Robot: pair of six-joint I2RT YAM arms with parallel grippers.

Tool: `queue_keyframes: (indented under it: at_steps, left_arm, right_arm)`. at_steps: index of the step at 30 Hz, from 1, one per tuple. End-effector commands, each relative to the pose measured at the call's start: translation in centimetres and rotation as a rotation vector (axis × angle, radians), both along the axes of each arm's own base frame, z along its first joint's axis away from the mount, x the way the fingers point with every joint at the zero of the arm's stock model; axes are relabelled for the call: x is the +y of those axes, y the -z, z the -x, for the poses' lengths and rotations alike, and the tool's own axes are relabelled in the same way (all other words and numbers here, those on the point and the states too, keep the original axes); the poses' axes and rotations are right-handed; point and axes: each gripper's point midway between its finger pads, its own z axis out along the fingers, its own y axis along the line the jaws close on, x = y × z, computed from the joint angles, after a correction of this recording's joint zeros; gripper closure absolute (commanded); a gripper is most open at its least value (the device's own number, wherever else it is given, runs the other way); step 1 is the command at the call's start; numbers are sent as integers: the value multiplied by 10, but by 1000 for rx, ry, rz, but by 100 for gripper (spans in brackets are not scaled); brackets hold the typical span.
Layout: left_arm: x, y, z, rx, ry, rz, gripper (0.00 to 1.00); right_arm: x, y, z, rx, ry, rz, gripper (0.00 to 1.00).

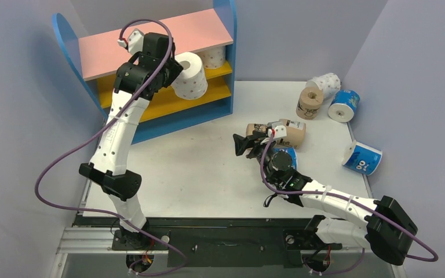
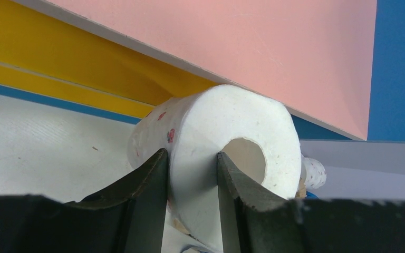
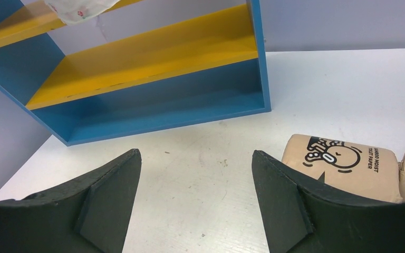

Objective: Place and organize the paper towels onto the shelf
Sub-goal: Place the paper towel on the shelf.

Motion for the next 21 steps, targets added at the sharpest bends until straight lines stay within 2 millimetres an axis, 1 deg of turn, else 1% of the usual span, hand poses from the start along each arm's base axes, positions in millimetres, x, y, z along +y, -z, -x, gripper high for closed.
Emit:
queue_keyframes:
  at_steps: [1,6,11,18,21]
  left_arm:
    - [6,-30,-19,-123,-27,49,100]
    - [5,-20,-25,-95,-21,48,100]
    - [3,-12,-27,-77,-17,47,100]
    - [12,-17,-32,-94,-48,43,100]
    - [18,-16,-36,-93,-65,37,100]
  right_arm:
    - [-7,-14,-2,-31,23,-45,28]
    - [-7,-14,-2,-30,24,-45,28]
    - [-7,-13,-3,-29,26,-45,28]
    - [-6,-12,-3,-26,23,-46,28]
    - [-5,-14,-3,-28,20,-47,28]
